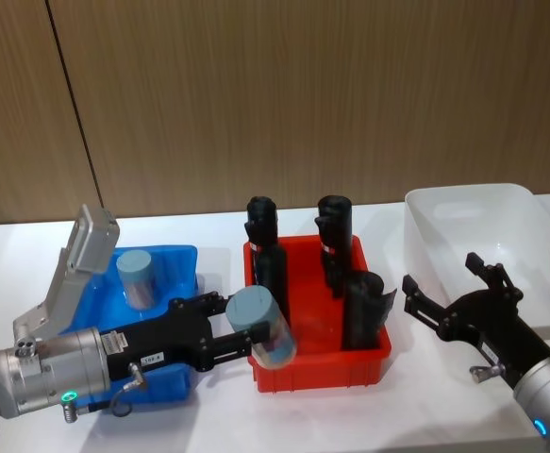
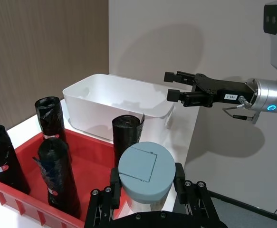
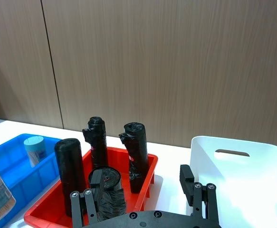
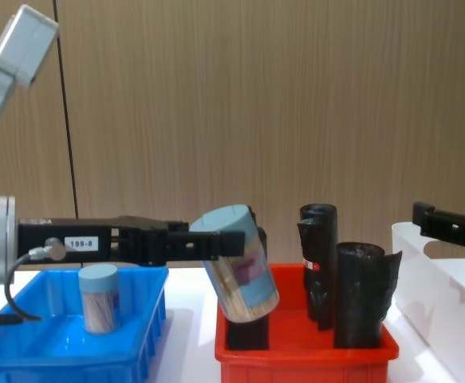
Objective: Pick the cotton swabs from the blue box and place them into the white box.
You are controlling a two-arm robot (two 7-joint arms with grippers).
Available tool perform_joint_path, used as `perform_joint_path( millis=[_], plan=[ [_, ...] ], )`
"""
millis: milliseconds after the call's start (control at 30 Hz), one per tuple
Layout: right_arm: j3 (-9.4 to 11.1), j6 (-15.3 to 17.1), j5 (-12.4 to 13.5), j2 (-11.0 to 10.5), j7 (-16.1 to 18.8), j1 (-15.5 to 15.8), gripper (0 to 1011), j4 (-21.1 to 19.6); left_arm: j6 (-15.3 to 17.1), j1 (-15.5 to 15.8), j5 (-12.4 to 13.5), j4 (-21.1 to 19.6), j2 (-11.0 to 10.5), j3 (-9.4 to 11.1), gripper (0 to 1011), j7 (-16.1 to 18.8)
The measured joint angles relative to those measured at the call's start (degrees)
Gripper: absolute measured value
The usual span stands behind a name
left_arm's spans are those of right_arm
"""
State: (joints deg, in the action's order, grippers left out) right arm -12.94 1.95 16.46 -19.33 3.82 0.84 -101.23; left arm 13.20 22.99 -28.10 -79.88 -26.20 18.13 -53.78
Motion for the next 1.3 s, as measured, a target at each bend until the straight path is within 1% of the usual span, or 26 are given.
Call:
perform_joint_path(
  millis=[267,467,567,667,767,800,900,1000,1033,1100,1133,1200,1300],
  plan=[
    [0.03,-0.03,-0.02,0.0,0.29,0.0,1002,0.0,0.05,0.58,0.51,0.45,0.2,0.3,660,-0.65],
    [0.07,0.0,-0.09,-0.28,1.82,0.01,1002,-0.06,0.08,0.84,0.78,0.65,0.29,0.45,660,-0.91],
    [0.11,0.46,-0.14,-0.64,3.85,-0.08,1002,-0.17,0.09,0.94,0.87,0.72,0.31,0.5,660,-1.0],
    [0.15,0.87,-0.14,-0.94,5.15,-0.17,1002,-0.28,0.1,0.98,0.92,0.78,0.32,0.53,660,-1.06],
    [0.22,1.77,-0.14,-1.51,7.73,-0.42,1001,-0.4,0.1,1.05,1.0,0.83,0.34,0.57,660,-1.12],
    [0.22,1.77,-0.14,-1.51,7.73,-0.42,1002,-0.4,0.09,1.06,1.01,0.84,0.34,0.57,660,-1.14],
    [0.31,2.73,-0.14,-2.08,10.5,-0.76,1001,-0.54,0.1,1.1,1.06,0.87,0.36,0.6,660,-1.18],
    [0.34,3.42,-0.14,-2.47,12.52,-1.05,1002,-0.6,0.1,1.13,1.08,0.88,0.38,0.6,660,-1.22],
    [0.35,3.91,-0.14,-2.71,13.9,-1.23,1002,-0.62,0.1,1.14,1.09,0.89,0.38,0.61,660,-1.23],
    [0.35,4.35,-0.14,-2.97,15.16,-1.46,1002,-0.64,0.1,1.15,1.1,0.9,0.4,0.63,660,-1.24],
    [0.35,4.82,-0.15,-3.21,16.62,-1.67,1002,-0.65,0.1,1.15,1.11,0.91,0.39,0.63,660,-1.25],
    [0.35,5.24,-0.17,-3.44,17.91,-1.94,1002,-0.65,0.09,1.16,1.12,0.92,0.4,0.64,660,-1.26],
    [0.25,6.38,-0.37,-3.85,21.41,-2.67,1002,-0.56,0.09,1.17,1.15,0.94,0.4,0.66,660,-1.28]
  ],
)
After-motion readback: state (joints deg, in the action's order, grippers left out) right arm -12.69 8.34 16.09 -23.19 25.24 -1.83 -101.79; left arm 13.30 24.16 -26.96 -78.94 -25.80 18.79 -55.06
